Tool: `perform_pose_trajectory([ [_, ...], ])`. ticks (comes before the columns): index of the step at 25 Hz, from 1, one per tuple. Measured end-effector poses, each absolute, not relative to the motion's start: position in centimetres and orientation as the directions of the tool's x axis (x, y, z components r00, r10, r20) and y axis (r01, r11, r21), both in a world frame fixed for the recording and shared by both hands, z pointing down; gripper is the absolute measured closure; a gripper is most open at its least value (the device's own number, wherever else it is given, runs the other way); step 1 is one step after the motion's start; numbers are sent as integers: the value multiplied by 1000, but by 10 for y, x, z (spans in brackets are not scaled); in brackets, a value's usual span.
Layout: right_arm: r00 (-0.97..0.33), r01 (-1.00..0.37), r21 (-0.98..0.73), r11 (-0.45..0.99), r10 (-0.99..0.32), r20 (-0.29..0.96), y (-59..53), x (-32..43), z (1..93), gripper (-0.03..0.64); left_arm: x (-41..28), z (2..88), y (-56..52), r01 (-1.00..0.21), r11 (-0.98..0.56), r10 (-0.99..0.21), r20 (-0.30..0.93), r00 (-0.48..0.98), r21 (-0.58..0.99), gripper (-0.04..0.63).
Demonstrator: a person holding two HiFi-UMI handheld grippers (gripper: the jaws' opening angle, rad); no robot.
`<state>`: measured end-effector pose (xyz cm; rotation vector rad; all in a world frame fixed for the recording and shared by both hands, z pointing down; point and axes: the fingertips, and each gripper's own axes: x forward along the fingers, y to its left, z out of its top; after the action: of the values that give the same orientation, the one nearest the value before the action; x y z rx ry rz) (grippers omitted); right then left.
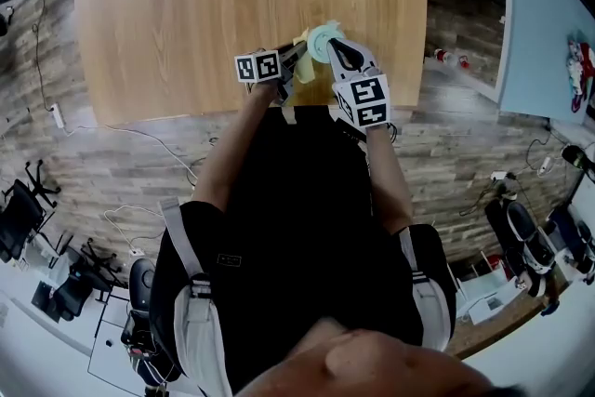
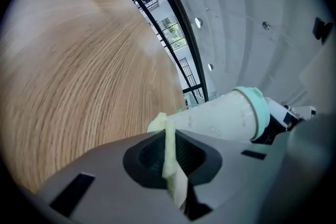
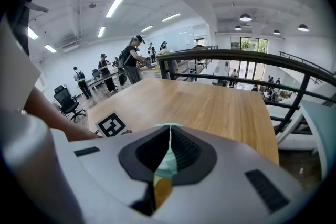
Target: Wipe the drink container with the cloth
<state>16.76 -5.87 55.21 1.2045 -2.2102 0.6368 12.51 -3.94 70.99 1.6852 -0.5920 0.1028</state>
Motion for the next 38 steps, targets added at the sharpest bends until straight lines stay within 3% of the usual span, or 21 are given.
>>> perform_pose_trajectory([
  [6, -474, -858, -149, 491, -647, 597, -59, 177, 538, 583, 123, 719, -36, -522, -104, -353, 460, 815, 846, 558],
  [16, -502, -860, -199, 470, -708, 497, -63, 197, 521, 583, 105, 684, -39, -619, -165, -513, 469, 719, 768, 558],
  [26, -466, -885, -225, 408, -763, 448, -59, 196, 505, 583, 66, 608, -53, -739, -316, -665, 416, 620, 596, 558],
  [38, -351, -933, -203, 297, -875, 333, -49, 181, 465, 583, 35, 491, -53, -798, -480, -774, 253, 581, 365, 558],
])
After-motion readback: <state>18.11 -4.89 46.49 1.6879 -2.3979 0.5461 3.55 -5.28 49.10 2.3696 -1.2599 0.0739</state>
